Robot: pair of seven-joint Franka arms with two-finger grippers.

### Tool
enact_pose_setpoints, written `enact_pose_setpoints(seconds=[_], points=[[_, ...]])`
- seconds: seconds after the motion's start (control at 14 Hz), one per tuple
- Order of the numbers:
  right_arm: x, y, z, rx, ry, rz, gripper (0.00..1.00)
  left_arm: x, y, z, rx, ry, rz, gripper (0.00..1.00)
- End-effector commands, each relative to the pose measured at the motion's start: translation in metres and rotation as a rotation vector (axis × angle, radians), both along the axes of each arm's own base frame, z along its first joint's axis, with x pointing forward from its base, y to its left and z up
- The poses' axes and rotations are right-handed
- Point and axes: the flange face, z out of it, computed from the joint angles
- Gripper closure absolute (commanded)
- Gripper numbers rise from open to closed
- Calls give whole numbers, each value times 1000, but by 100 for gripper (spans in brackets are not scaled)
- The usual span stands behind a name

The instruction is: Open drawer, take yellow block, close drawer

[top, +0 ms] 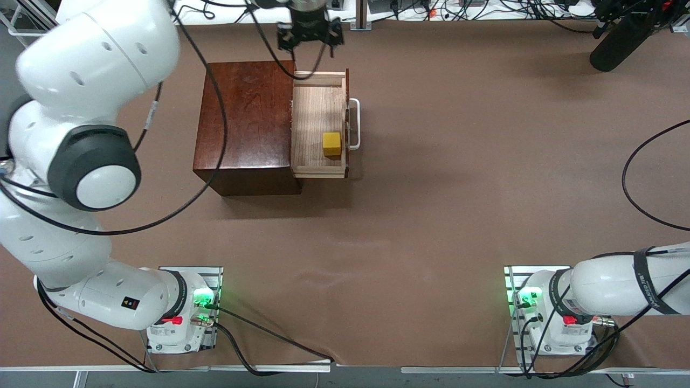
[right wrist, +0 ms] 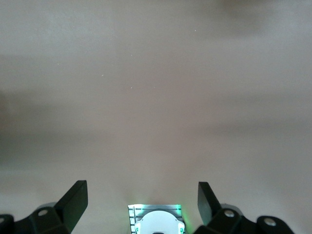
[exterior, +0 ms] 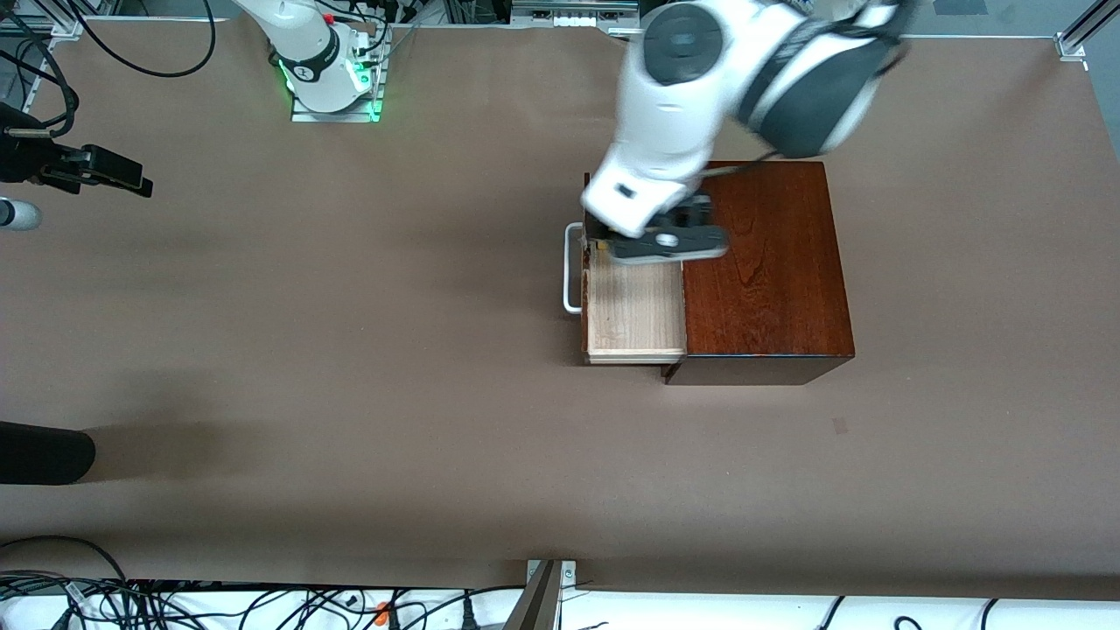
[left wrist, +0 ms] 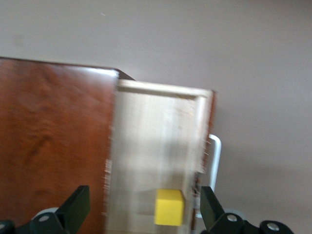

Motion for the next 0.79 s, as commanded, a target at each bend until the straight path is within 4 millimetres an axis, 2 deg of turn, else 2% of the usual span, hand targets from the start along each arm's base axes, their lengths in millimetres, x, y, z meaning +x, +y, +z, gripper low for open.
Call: enact_pose_setpoints(seconds=[0.0,0.14,0.21,0.29,0.36,0.43,0.57,0.72], points=[[0,-5,3,7,11,-6,0,9,46,12,-23,17,4,0],[5,0,-4,8,22,0,0,28,95,23,-44,33,6,0],[11,4,-17,16,47,9,0,32,118,35,-65,33,-19,0],[15,12,-26,16,64,22,0,35,138,39,-80,53,-52,0],[20,33,-35,10,73,56,0,41,170,43,-76,68,-69,0],[26,56,-46,-5,88,74,0,41,193,52,-76,72,-97,0],[38,84,-54,-38,92,-71,0,42,244,62,-90,98,-123,0],[40,136,-65,-59,102,-178,0,40,280,72,-85,104,-160,0]])
